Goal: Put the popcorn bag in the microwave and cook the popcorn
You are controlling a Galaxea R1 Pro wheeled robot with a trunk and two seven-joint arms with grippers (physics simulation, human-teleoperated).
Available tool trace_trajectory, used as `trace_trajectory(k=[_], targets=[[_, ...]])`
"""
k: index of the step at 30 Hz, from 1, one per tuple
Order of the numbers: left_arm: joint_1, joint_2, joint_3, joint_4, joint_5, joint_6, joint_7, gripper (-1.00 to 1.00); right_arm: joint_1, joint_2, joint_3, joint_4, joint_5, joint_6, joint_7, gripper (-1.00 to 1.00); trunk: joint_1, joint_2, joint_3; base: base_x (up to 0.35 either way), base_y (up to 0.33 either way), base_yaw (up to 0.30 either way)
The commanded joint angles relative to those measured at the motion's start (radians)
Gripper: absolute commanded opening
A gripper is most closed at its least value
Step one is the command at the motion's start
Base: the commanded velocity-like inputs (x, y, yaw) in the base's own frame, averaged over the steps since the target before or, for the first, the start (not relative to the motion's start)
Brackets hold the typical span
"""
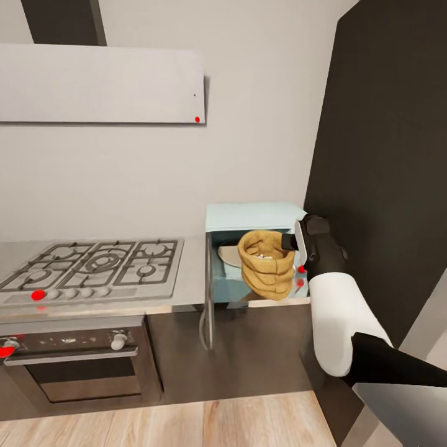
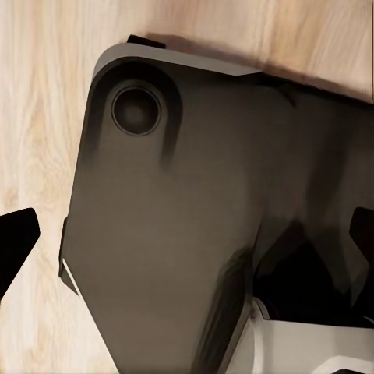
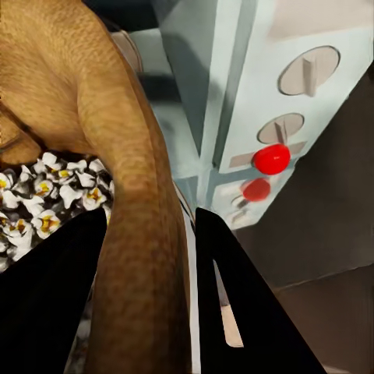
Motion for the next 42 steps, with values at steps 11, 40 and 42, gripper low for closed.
trace_trajectory(k=[11,40,42], targets=[[0.000,-0.002,0.004,0.000,0.000,-0.003,-0.001,1.00,-0.003,0.001,-0.002,-0.020,-0.011,0.002,-0.008,-1.00,0.000,-0.001,-0.001,0.017,0.000,0.000],[0.000,-0.002,0.004,0.000,0.000,-0.003,-0.001,1.00,-0.003,0.001,-0.008,-0.003,-0.014,0.002,0.041,-1.00,0.000,-0.001,-0.001,0.000,0.045,0.000],[0.000,-0.002,0.004,0.000,0.000,-0.003,-0.001,1.00,-0.003,0.001,-0.008,0.002,-0.015,0.002,0.041,-1.00,0.000,-0.001,-0.001,0.000,0.000,0.000]])
